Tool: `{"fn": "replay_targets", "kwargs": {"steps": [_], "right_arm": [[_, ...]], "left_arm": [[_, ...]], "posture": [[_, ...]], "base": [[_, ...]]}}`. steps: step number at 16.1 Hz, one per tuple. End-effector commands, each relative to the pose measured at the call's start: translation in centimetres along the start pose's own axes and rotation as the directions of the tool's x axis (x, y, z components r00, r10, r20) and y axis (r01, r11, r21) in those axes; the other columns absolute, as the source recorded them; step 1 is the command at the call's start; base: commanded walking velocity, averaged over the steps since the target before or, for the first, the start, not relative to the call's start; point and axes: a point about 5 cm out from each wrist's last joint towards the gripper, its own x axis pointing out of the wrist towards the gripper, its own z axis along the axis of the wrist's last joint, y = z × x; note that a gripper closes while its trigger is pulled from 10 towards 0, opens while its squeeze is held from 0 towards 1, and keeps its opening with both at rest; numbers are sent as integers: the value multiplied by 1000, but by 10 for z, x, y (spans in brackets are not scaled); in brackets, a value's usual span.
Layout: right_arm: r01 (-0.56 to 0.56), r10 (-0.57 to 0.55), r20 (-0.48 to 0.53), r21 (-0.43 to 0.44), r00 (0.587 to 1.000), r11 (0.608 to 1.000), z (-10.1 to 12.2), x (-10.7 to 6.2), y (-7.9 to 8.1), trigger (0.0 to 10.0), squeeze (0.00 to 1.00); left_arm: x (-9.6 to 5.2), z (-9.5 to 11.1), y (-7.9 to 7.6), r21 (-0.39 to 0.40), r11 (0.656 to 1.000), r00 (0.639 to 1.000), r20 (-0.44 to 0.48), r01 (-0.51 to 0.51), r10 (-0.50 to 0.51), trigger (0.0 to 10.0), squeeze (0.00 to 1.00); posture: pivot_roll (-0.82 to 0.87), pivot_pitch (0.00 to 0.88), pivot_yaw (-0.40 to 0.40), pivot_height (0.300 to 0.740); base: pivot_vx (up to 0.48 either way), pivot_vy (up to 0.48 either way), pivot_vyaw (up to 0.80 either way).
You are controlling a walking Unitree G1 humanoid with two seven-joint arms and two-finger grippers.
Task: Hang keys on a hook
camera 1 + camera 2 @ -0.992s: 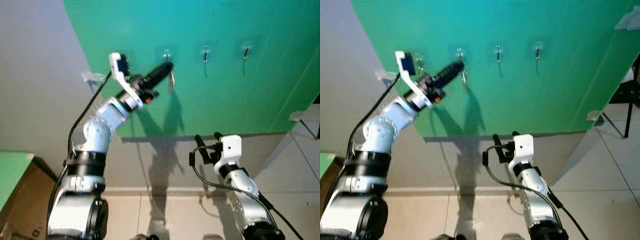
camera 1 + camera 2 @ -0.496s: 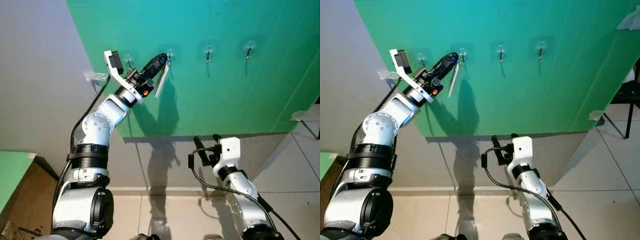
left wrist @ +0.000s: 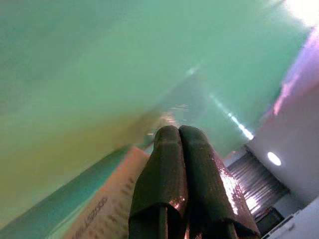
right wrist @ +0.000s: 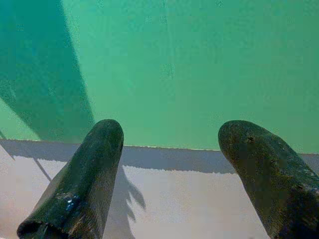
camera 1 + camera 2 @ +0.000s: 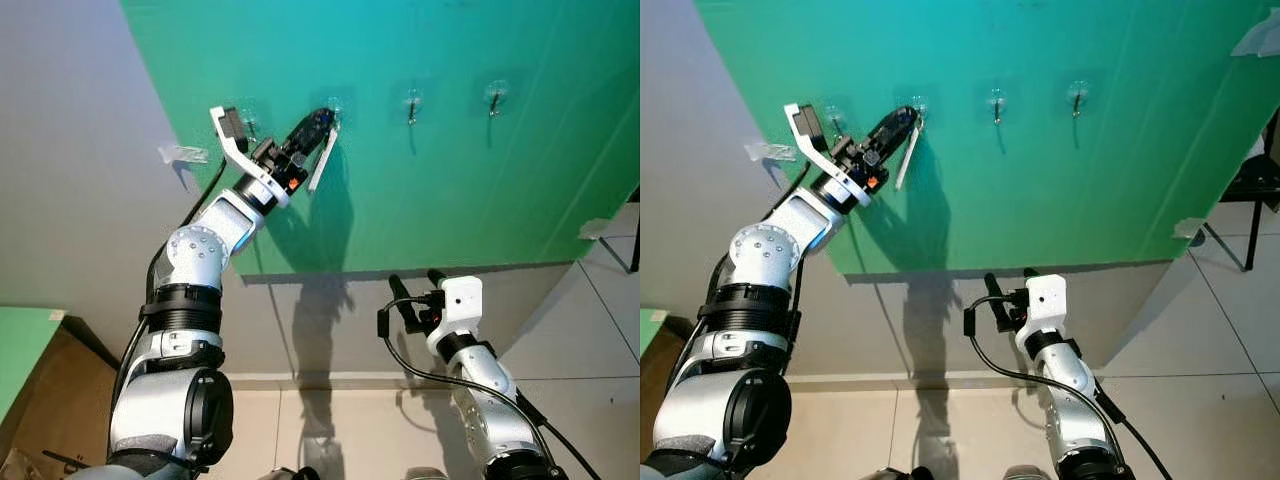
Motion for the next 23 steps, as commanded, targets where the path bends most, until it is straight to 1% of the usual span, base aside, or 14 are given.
{"fn": "replay_targets", "kwargs": {"steps": [1,5,10,11,13,14,16,17,18,19,20,22,23], "right_arm": [[-11,11,2,3,1000,1000,1,1,4,10000,0],[-12,12,-1,5,1000,1000,1,0,5,10000,0],[-14,14,-8,7,1000,1000,0,0,5,10000,0],[-15,15,-8,7,1000,1000,0,0,5,10000,0],[-15,15,-10,7,1000,1000,0,0,4,10000,0],[-15,15,-11,8,1000,1000,-1,0,4,10000,0],[-16,16,-13,9,1000,1000,-1,-1,5,10000,0],[-17,17,-15,9,1000,1000,-2,-2,5,10000,0],[-18,18,-16,9,1000,1000,-2,-2,5,10000,0],[-18,18,-16,9,1000,1000,-2,-2,5,10000,0],[-17,18,-17,9,1000,1000,-2,-2,5,10000,0],[-18,18,-19,8,1000,1000,-2,-2,5,10000,0],[-19,19,-20,8,1000,1000,-2,-2,5,10000,0]], "left_arm": [[3,5,0,-6,1000,1000,22,-11,11,0,0],[3,6,0,-10,1000,999,34,-11,11,0,0],[2,7,7,-38,998,997,56,-50,52,0,0],[1,5,11,-36,996,995,47,-87,89,0,0],[-2,-2,26,-9,975,975,32,-222,222,0,0],[-3,-3,28,-13,970,969,34,-244,244,0,0],[-3,-5,29,-16,969,968,33,-248,248,0,0],[-2,-7,29,11,965,965,22,-261,261,0,0],[-2,-7,32,89,949,953,16,-302,302,0,0],[-2,-6,33,132,936,945,19,-325,326,0,0],[0,-6,33,205,917,939,25,-341,343,10000,1000],[1,-4,33,231,907,935,35,-352,353,10000,1000],[1,-3,33,229,906,934,44,-356,355,10000,1000]], "posture": [[-267,0,138,740],[-267,0,139,740],[-266,0,139,740],[-266,0,139,740],[-267,0,139,740],[-267,0,139,740],[-268,0,138,740],[-268,0,138,740],[-269,0,138,740],[-269,0,138,740],[-268,0,138,740],[-267,0,136,740],[-267,0,136,740]], "base": [[0,0,0],[0,0,0],[0,0,0],[0,0,0],[0,0,0],[0,0,0],[0,0,0],[0,0,0],[0,0,0],[0,0,0],[0,0,0],[0,0,0],[0,0,0]]}}
